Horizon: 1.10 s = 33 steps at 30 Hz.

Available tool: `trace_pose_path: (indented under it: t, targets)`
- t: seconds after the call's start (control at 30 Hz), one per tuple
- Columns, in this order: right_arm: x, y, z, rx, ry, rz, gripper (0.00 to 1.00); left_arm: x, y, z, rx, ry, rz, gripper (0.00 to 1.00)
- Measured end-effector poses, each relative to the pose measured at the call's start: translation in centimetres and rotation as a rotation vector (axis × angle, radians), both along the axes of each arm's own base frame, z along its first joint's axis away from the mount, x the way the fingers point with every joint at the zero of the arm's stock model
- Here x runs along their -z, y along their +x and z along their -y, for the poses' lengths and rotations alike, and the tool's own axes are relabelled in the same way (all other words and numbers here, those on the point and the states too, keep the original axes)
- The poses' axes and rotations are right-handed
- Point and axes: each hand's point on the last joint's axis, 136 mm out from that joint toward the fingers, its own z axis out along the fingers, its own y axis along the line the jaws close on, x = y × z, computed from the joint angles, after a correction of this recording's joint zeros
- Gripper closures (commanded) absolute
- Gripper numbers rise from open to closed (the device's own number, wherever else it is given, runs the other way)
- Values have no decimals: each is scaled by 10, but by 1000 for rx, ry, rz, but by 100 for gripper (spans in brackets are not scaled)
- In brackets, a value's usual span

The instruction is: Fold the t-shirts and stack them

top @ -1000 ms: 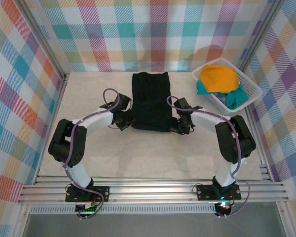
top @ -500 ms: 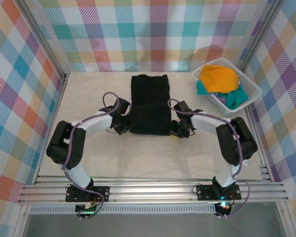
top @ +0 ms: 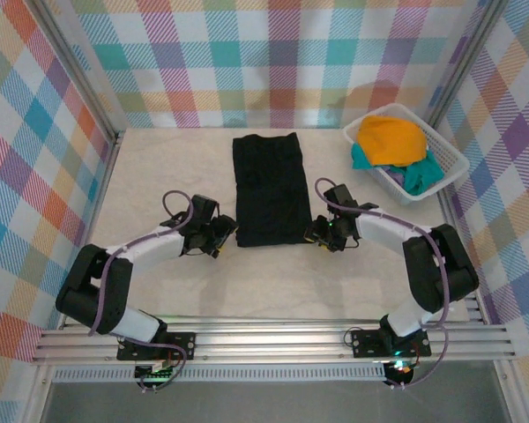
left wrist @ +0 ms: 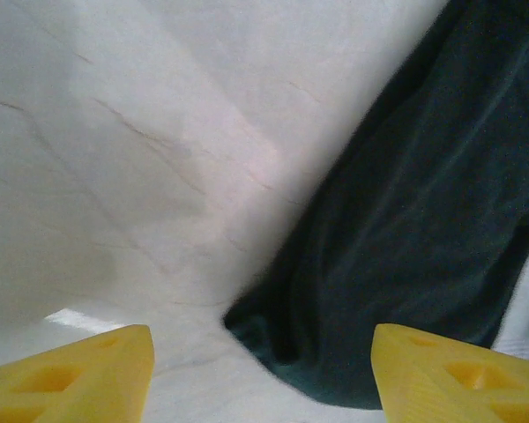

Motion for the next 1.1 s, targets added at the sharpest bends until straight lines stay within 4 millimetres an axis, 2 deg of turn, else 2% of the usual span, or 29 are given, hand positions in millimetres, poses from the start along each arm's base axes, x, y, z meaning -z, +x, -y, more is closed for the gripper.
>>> trace_pose_path:
  t: [0.13, 0.3, 0.4, 0.5, 0.53, 0.6, 0.67, 0.7, 0.73, 0.9, 1.0, 1.1]
  targets:
    - [15, 3, 0, 9, 4, -44, 60, 6, 6, 20, -33, -83, -23, 39]
    - [14, 12, -4, 9, 18, -47, 62, 22, 10, 32, -80, -142, -74, 43]
    - [14, 13, -4, 8, 17, -60, 64, 20, 11, 38, -101, -161, -81, 44]
    - [16, 14, -4, 9, 13, -76, 69, 21, 11, 41, -115, -169, -90, 52]
    - [17, 14, -4, 11, 11, -82, 70, 23, 11, 42, -120, -170, -96, 57]
    - [17, 15, -4, 12, 11, -86, 76, 25, 14, 43, -132, -167, -101, 75]
    - [17, 19, -6, 10, 17, -75, 91, 28, 17, 40, -147, -145, -97, 95]
    - [17, 23, -8, 9, 21, -64, 96, 29, 17, 38, -154, -137, -97, 100]
    - [16, 27, -10, 9, 30, -51, 100, 30, 17, 36, -154, -120, -93, 100]
    - [10, 38, -14, 7, 46, 2, 100, 22, 19, 28, -137, -55, -70, 100]
    - [4, 30, -17, -8, 53, 22, 100, 4, 17, 21, -108, -10, -34, 100]
    - [-8, 12, -24, -47, 66, 49, 100, -18, 12, 15, -59, 30, 8, 100]
